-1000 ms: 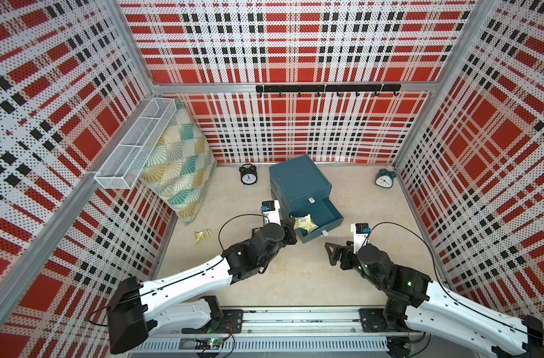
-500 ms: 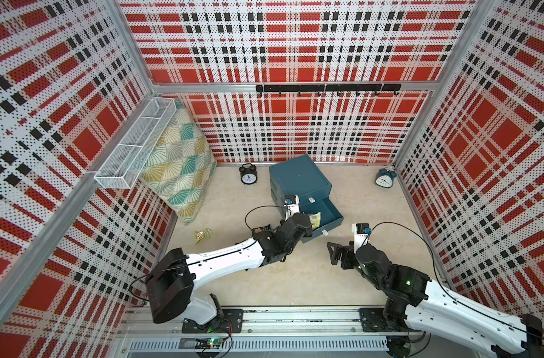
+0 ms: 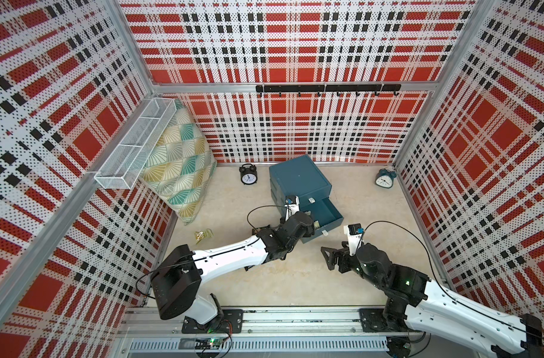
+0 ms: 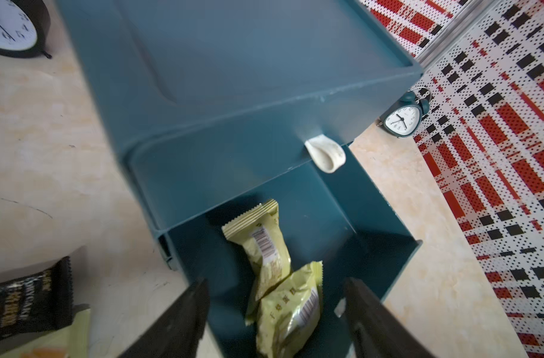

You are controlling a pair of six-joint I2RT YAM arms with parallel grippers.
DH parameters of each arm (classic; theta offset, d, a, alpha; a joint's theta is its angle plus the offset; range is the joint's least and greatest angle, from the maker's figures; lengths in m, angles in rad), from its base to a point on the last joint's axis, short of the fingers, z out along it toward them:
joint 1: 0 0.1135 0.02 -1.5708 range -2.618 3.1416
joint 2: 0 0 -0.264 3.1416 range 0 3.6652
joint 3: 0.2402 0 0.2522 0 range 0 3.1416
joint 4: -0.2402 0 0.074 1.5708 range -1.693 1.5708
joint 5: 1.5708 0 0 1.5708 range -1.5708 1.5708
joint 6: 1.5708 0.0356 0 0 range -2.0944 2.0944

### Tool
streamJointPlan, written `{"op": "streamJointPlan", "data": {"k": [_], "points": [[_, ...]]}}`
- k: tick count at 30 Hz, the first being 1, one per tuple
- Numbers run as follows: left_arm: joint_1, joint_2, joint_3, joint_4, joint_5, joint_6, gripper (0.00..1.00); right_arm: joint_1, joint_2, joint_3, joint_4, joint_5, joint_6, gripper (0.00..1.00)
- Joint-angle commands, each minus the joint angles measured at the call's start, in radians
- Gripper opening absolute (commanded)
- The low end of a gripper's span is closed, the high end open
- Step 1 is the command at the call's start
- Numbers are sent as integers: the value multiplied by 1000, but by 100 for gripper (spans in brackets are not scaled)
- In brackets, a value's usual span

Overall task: Place the cookies into the drawer by color
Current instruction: Place the cookie in the drawer.

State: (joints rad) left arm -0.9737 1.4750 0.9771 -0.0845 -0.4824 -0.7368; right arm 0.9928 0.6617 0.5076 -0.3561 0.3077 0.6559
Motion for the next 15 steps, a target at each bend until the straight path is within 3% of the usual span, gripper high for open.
{"op": "streamJointPlan", "data": {"k": [1, 9, 15], "points": [[26, -86, -57, -9, -30, -32, 80, -1, -7, -2, 60, -96, -65, 100], [70, -235, -201, -34, -67, -129, 83, 8, 69, 21, 146, -270, -149, 100], [164, -373, -334, -84, -85, -223, 83, 24, 219, 98, 204, -331, -191, 100]]}}
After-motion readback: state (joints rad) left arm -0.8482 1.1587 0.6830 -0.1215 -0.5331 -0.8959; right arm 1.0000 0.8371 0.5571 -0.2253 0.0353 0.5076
